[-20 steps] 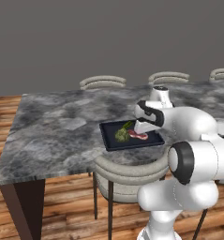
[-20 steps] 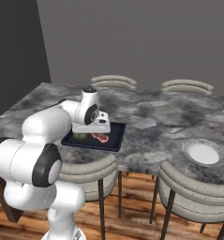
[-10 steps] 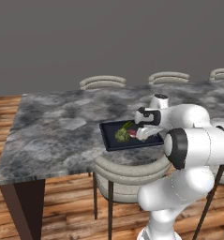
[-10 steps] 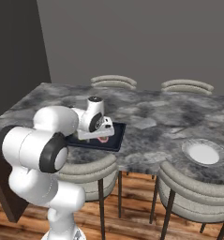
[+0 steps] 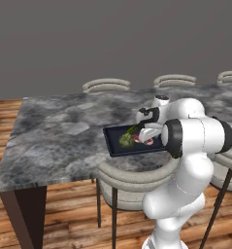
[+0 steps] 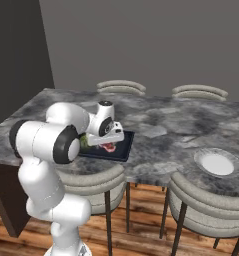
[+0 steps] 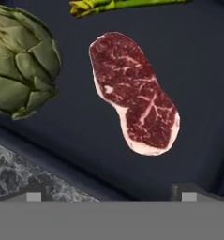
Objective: Create a steak meal by picking up the steak and asparagus from the tray and placing them on the plate. Leave the artichoke on the tray.
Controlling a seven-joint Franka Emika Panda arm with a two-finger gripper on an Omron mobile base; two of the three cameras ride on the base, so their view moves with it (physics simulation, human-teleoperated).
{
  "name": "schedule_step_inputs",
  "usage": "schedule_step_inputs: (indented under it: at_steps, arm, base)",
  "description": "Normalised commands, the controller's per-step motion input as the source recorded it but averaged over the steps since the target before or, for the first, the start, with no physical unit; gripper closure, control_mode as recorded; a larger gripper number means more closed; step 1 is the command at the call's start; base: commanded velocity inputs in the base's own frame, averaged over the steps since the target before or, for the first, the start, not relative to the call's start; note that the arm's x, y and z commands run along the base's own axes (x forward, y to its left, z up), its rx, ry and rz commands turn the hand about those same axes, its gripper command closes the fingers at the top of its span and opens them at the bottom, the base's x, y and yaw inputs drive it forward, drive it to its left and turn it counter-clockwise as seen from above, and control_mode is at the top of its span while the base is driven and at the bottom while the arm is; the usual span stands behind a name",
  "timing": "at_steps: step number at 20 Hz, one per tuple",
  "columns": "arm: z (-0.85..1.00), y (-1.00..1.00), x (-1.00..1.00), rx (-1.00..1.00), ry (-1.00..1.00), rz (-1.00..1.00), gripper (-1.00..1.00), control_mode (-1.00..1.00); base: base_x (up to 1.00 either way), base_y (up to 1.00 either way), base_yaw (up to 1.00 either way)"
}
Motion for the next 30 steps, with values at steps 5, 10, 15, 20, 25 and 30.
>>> schedule_step_inputs:
  at_steps: [5, 10, 15, 20, 25, 30]
  arm:
    - [-0.31, 0.0, 0.26, 0.0, 0.0, 0.01, -1.0, -1.0]
    - [-0.3, 0.0, 0.24, 0.0, 0.0, 0.01, -1.0, -1.0]
    - [-0.21, 0.0, 0.28, 0.0, 0.0, 0.0, -1.0, -1.0]
    - [-0.03, -0.06, 0.21, 0.0, 0.0, 0.0, -1.0, -1.0]
    - [-0.05, -0.03, 0.1, 0.0, 0.0, 0.0, -1.0, -1.0]
    - [-0.54, 0.0, 0.1, -0.02, 0.0, 0.03, -1.0, -1.0]
  base:
    - [0.0, 0.0, 0.0]
    - [0.0, 0.0, 0.0]
    - [0.0, 0.0, 0.0]
    - [0.0, 0.0, 0.0]
    - [0.0, 0.0, 0.0]
    - [0.0, 0.0, 0.0]
